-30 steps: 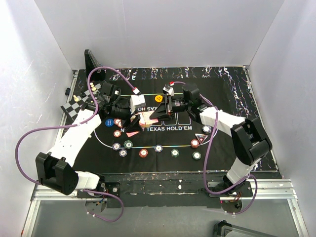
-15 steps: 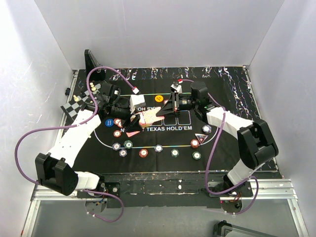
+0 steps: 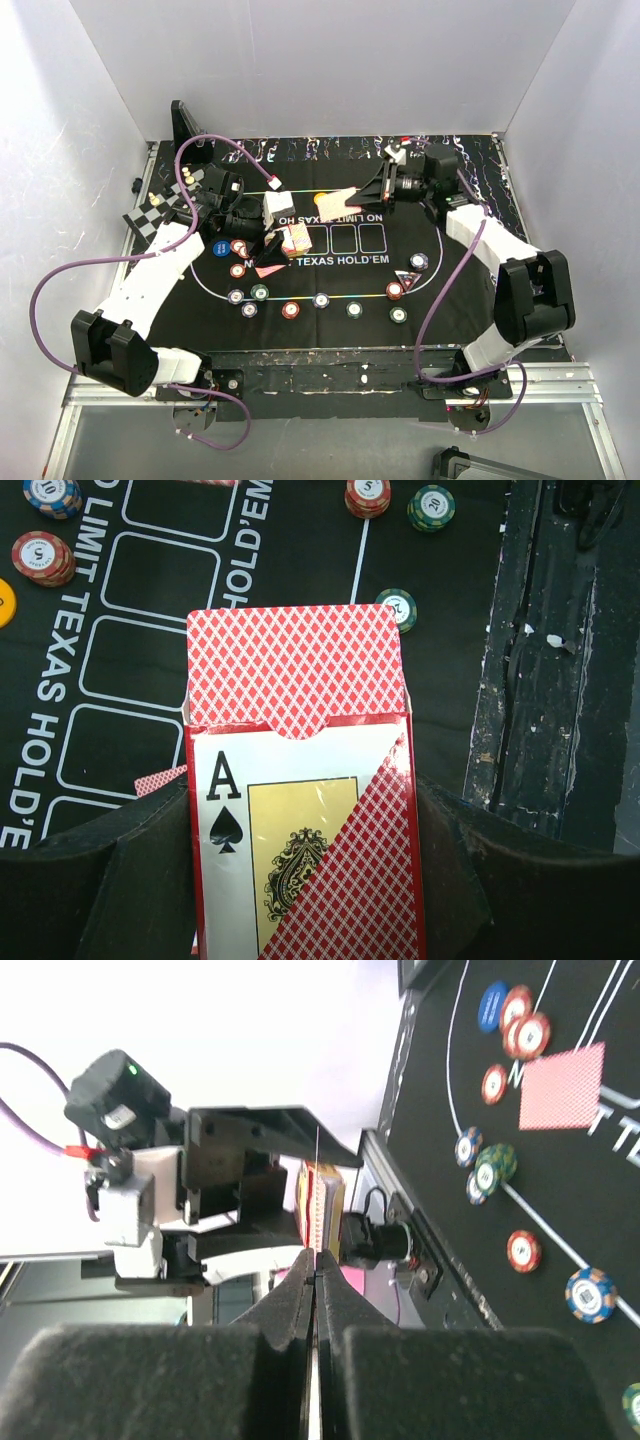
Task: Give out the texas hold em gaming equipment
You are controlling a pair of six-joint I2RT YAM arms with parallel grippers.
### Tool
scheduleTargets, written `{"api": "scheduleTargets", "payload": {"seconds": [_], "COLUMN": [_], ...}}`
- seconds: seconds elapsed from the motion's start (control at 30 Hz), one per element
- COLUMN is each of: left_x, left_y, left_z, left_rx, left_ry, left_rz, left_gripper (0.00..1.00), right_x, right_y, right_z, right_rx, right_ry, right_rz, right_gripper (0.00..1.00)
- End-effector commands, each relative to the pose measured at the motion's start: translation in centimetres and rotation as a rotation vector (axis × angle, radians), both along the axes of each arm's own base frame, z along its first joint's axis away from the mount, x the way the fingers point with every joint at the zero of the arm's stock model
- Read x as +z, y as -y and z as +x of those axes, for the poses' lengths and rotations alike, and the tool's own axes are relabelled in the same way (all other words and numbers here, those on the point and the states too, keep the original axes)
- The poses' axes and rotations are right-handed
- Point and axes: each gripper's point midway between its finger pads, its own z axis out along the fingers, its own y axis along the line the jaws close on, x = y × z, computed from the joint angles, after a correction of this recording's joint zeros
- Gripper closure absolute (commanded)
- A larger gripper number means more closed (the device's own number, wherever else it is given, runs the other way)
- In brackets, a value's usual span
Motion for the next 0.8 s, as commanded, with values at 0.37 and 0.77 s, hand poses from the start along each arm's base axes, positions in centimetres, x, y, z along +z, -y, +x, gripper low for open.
{"api": "scheduleTargets", "payload": {"seconds": [0.37,0.77], "left_x": [2.0,2.1], "left_y": [-0.2,-0.3], "left_z": [-1.3,-1.7], "left_rx": [-0.032,-0.029], "left_ry": [0.053,0.053], "left_rz": [-0.039,-0.043], "left_gripper": [1.0,1.0], "right_x": [-10.7,-15.3], "right_y": [4.5,5.2], "right_z": [17.7,23.5], "right_rx": [-0.258,-0.346], "right_ry": [-0.103,-0.121], "right_rz": [-0.3,-0.444], "right_gripper": [0.99,0.99]}}
